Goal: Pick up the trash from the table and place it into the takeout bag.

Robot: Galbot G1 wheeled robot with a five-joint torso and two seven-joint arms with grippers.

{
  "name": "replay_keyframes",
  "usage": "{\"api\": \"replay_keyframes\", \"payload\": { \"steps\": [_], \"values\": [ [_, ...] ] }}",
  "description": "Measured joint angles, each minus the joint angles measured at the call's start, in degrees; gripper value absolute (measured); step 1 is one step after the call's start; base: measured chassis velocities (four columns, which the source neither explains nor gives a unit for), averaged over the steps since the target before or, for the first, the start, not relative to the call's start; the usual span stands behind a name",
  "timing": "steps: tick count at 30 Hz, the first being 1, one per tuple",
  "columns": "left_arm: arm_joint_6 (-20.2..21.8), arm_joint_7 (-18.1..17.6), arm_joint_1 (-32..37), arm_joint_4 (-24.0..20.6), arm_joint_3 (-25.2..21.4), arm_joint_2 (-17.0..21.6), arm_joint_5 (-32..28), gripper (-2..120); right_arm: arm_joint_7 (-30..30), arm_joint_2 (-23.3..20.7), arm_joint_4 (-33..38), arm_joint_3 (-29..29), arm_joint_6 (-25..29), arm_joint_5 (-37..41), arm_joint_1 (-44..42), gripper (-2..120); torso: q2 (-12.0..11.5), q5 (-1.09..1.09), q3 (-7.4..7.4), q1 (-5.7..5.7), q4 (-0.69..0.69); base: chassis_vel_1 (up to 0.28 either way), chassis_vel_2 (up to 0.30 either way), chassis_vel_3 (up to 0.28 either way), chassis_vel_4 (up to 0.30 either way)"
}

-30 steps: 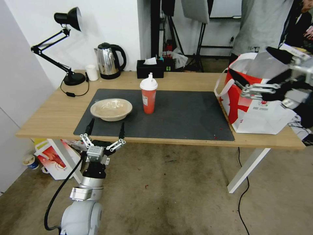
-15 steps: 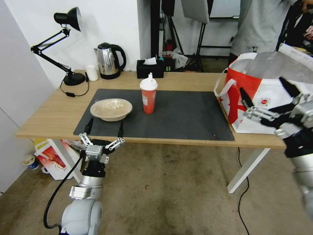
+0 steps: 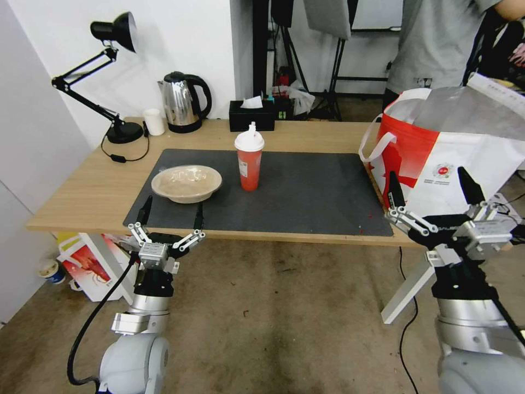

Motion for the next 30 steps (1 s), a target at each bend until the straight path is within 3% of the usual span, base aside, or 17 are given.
{"api": "replay_keyframes", "payload": {
  "steps": [23, 30],
  "values": [
    [0.2, -0.2, 1.3, -0.7, -1.6, 0.0, -0.4, 100, 3.2, 3.1, -10.8, -5.9, 16.4, -11.3, -5.7, 100, 0.0, 0.01, 0.00, 0.00, 0.00, 0.000, 0.000, 0.000, 0.000],
    [0.3, -0.2, 1.2, -0.5, -1.5, 0.0, -0.3, 100, 4.8, 3.2, -11.9, -7.4, 18.7, -13.4, -6.7, 100, 0.0, 0.00, 0.00, 0.00, 0.00, 0.000, 0.000, 0.000, 0.000]
  ]
}}
